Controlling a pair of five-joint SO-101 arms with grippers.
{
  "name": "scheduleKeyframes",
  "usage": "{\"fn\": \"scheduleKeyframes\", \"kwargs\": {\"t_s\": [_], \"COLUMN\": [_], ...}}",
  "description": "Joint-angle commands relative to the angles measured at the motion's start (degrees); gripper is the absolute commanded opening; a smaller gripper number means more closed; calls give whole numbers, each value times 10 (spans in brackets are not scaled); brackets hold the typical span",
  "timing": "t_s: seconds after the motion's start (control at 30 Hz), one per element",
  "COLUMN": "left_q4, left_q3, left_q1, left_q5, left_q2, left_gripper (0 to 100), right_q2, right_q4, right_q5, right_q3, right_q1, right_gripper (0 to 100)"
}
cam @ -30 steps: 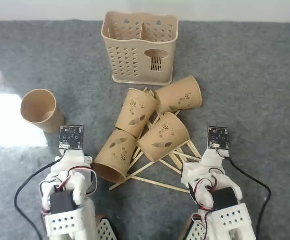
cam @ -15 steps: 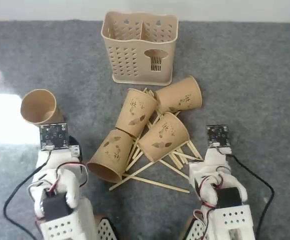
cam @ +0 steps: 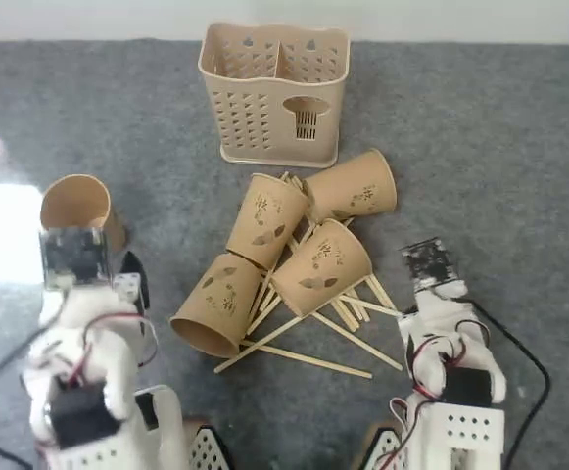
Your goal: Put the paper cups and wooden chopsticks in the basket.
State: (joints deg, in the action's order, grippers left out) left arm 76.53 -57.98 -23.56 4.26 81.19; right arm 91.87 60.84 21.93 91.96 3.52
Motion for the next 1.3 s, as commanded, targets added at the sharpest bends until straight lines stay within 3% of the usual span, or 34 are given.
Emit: {"fn": "scheduleKeyframes", "kwargs": {"t_s": [0.0,0.07,0.17,0.53,0.8,1.13,1.27], "left_q4": [6,6,4,-2,-4,-18,-26], "left_q3": [108,151,214,399,520,531,531], "left_q1": [-4,-18,-40,-48,-47,-33,-33], "left_q5": [-24,-41,-74,-12,9,9,8], "left_q2": [-171,-244,-349,-661,-772,-876,-907], "left_gripper": [141,141,145,145,186,187,102], "right_q2": [0,0,0,4,4,5,5], "right_q4": [-15,-14,-13,-15,-16,-18,-18], "right_q5": [-22,-28,-28,-28,-28,-28,-29], "right_q3": [-34,-33,-30,-24,-24,-24,-24], "right_q1": [13,14,14,11,11,11,12], "right_gripper": [80,131,131,102,102,102,99]}}
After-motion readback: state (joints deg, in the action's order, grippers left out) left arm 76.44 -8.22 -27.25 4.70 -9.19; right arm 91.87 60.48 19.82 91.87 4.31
